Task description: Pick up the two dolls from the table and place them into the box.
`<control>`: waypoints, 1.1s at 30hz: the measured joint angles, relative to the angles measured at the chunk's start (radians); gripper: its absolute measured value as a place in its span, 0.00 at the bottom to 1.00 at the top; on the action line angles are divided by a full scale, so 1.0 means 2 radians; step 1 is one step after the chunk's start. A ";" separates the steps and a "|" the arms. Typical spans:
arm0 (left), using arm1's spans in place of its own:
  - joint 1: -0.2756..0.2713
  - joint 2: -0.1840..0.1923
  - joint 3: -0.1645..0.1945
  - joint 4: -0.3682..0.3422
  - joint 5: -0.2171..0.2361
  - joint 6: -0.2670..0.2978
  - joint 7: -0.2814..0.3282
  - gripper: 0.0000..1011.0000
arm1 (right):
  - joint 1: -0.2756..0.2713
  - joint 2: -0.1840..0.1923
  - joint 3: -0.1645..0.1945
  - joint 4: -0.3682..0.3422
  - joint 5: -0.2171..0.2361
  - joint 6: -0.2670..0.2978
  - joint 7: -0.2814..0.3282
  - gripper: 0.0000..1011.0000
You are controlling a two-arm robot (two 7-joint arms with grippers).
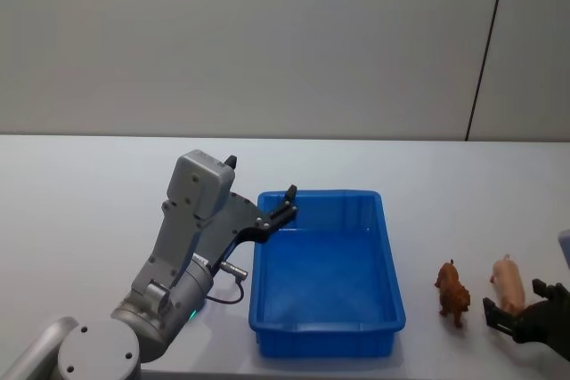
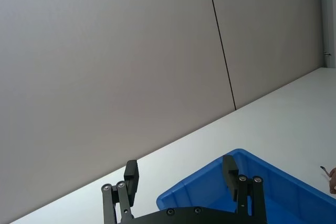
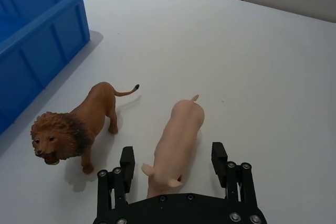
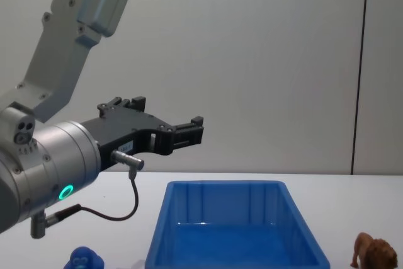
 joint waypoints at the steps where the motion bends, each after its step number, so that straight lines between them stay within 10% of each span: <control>1: 0.000 0.000 0.000 0.000 0.000 0.000 0.000 0.99 | 0.001 -0.001 0.000 0.000 0.000 0.002 -0.002 0.89; 18: 0.000 0.000 0.000 0.000 0.000 0.000 0.000 0.99 | 0.013 -0.015 -0.003 0.012 0.010 0.030 -0.018 0.39; 33: 0.000 0.000 0.000 0.000 0.000 0.000 0.000 0.99 | 0.018 -0.023 0.002 0.006 0.027 0.002 -0.034 0.36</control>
